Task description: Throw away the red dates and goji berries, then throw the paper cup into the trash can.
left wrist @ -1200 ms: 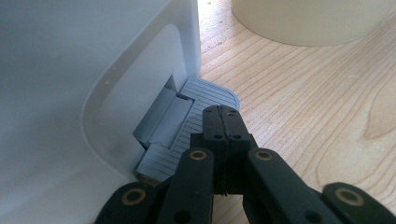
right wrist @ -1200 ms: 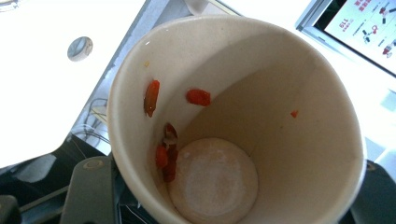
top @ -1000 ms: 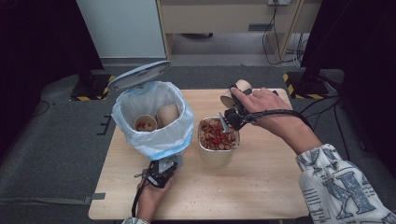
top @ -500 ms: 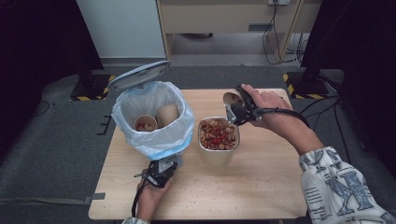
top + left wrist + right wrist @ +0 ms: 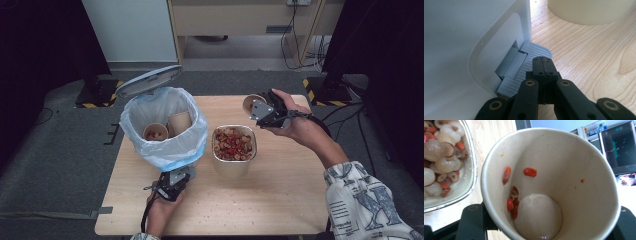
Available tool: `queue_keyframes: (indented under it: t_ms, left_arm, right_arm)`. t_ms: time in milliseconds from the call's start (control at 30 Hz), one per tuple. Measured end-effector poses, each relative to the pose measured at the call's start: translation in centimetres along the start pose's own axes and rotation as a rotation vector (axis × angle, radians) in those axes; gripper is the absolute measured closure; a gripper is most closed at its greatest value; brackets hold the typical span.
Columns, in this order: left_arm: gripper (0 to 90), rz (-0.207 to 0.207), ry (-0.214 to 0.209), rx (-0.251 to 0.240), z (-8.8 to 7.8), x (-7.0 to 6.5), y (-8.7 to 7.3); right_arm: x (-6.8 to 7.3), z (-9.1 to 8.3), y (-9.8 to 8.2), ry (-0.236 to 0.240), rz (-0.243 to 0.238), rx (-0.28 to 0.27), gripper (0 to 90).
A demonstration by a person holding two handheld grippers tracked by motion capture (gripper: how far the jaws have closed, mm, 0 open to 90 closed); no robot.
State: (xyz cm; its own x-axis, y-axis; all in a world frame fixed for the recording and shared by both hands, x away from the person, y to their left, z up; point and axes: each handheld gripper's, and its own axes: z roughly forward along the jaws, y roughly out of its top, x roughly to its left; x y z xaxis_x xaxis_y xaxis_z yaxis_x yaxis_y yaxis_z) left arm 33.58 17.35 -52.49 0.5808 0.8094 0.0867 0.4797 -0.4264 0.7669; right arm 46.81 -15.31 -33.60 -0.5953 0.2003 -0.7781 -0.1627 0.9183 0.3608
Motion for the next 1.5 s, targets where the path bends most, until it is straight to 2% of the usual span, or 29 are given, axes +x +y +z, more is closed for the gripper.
queue_keyframes:
  t_ms: [133,267,400,567,833,933,1100,1300,1500]
  left_arm:
    - [89.9,0.009,0.002,0.008,-0.1,0.1,0.0]
    - [89.9,0.009,0.002,0.007,0.0,0.0,0.0]
    - [89.9,0.008,0.002,0.006,0.0,0.0,0.0]
    - [89.9,0.006,0.0,0.004,0.0,0.1,0.0]
    - [89.9,0.006,0.0,0.003,0.0,0.0,0.0]
    - [89.9,0.005,0.0,0.002,0.0,0.0,0.0]
    - [89.9,0.005,0.0,0.003,0.0,0.1,0.0]
    - [89.9,0.009,0.002,0.004,0.0,0.0,0.0]
    - [89.9,0.011,0.003,0.004,0.0,0.0,0.0]
  right_arm:
    - [-0.6,-0.2,-0.8,0.026,0.087,-0.037,34.5]
    - [-1.4,-0.4,-1.6,0.078,0.213,-0.09,34.5]
    - [-1.8,-0.4,-2.4,0.108,0.296,-0.132,34.5]
    - [-1.8,-0.1,-3.1,0.137,0.352,-0.146,34.5]
    - [-2.1,-0.2,-4.2,0.147,0.407,-0.16,34.5]
    - [-2.3,-0.2,-4.7,0.16,0.452,-0.172,34.5]
    - [-2.6,-0.1,-5.4,0.198,0.502,-0.194,34.5]
    - [-2.9,0.0,-5.9,0.276,0.59,-0.238,34.5]
    - [-3.0,0.2,-5.8,0.347,0.624,-0.263,34.4]
